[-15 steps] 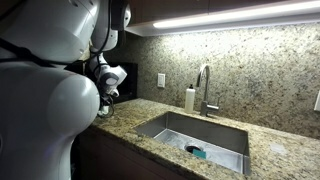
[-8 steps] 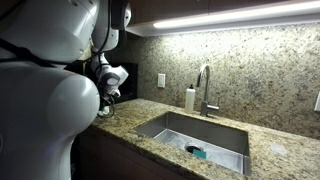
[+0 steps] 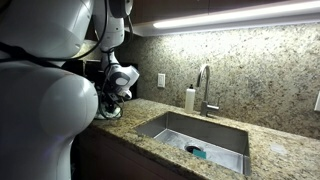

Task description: Use the towel to wipe the countertop

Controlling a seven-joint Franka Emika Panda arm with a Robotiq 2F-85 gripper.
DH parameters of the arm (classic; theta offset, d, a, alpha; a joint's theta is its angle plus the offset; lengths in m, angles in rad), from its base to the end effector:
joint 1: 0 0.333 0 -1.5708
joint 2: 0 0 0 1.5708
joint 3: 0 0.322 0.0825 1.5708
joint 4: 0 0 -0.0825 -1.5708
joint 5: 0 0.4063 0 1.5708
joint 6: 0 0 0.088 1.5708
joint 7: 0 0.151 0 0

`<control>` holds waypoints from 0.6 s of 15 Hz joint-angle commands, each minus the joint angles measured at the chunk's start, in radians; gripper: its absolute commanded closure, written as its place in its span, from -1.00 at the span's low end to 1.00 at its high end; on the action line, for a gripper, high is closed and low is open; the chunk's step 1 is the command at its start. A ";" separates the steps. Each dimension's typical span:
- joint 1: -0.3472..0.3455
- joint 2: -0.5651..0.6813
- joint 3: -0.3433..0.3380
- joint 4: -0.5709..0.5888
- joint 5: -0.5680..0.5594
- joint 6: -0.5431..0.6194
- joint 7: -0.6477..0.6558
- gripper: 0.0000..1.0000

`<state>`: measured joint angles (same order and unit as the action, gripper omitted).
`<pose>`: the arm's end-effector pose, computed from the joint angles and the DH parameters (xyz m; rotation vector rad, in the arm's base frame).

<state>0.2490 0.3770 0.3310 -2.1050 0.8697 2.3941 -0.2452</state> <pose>0.4824 0.3551 0.1973 -2.4768 -0.1481 0.2662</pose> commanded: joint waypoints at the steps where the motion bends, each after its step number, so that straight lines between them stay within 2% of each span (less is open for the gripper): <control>1: -0.032 -0.059 -0.029 -0.155 0.065 0.036 0.001 0.99; 6: -0.041 -0.164 -0.071 -0.302 0.171 0.058 0.010 0.99; 9: -0.044 -0.242 -0.107 -0.398 0.196 0.084 0.031 0.99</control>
<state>0.2236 0.2149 0.2561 -2.3310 1.0512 2.4230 -0.2370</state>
